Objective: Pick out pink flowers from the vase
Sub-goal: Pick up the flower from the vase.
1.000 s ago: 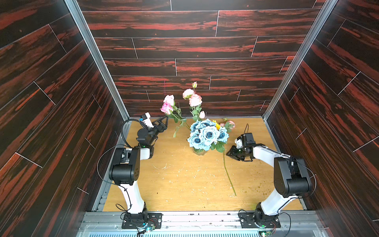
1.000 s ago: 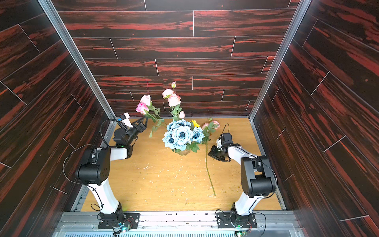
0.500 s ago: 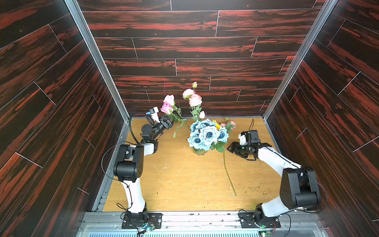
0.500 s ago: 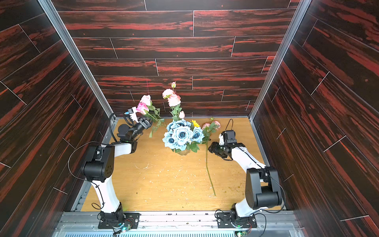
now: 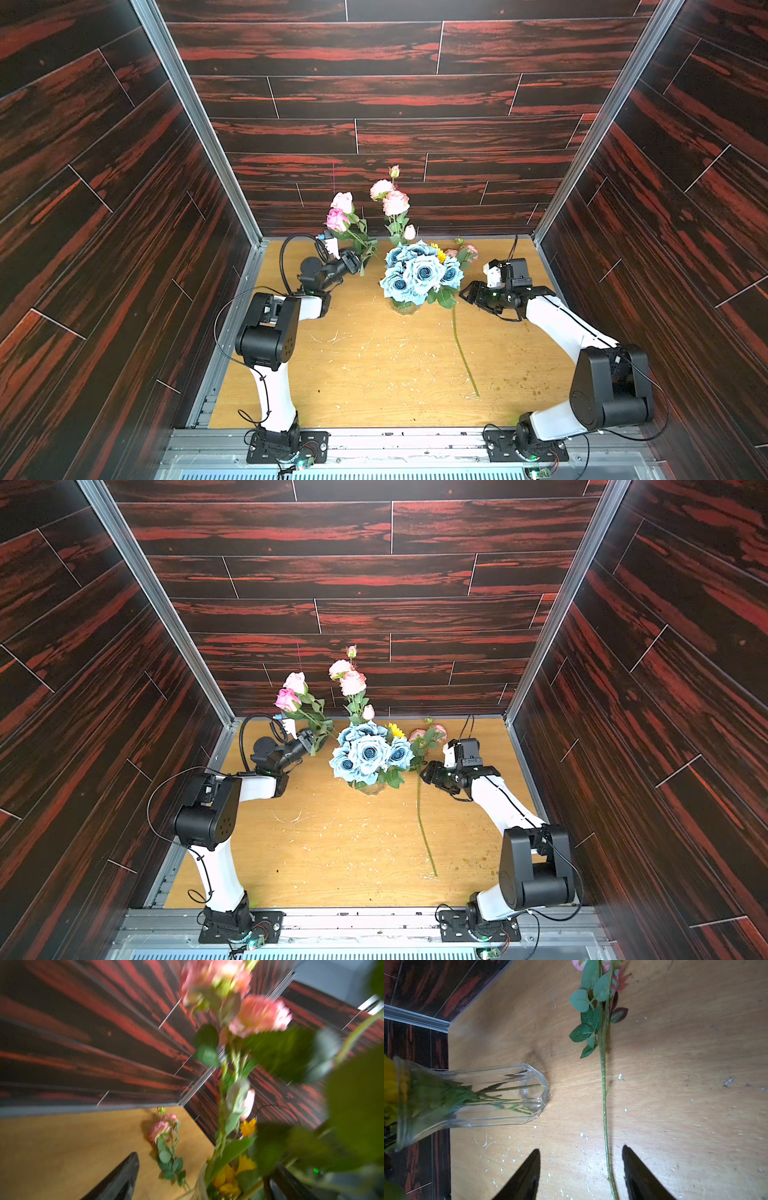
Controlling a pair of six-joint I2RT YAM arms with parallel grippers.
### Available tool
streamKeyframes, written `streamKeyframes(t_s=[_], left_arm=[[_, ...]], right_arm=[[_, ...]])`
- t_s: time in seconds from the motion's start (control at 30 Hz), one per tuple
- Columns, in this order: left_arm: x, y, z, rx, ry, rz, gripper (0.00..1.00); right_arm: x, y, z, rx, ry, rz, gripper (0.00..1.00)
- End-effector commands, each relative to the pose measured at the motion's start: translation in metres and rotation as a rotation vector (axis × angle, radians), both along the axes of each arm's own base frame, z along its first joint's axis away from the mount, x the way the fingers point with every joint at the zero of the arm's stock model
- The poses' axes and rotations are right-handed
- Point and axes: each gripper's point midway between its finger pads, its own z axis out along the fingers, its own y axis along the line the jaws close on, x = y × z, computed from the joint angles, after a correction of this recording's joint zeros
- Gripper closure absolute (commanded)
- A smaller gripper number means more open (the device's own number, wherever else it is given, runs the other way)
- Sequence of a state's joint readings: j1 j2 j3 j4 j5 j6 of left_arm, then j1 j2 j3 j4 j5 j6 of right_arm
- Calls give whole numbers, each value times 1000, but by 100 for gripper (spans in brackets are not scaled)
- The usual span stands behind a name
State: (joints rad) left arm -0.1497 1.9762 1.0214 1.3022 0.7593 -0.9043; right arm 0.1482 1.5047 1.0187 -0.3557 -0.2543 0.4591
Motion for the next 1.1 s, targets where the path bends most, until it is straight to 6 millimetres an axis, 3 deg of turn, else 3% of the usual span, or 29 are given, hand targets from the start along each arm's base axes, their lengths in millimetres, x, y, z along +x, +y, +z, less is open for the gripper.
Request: streamKeyframes(t_s=[0.0,0.13,0.53,1.07], left_arm=[[-3,0,0,22,-36,-8,9],[-7,-1,9,-21,-59,-38,9],[-30,-14,8,5,-65,-121,12],[-58,-14,52,9,-167,-150,11]], right_arm=[[-2,2,13,11,-17,17,35],[-2,3,13,16,-13,19,35],[-5,4,11,15,-6,26,36],[-8,7,13,12,-7,41,36]])
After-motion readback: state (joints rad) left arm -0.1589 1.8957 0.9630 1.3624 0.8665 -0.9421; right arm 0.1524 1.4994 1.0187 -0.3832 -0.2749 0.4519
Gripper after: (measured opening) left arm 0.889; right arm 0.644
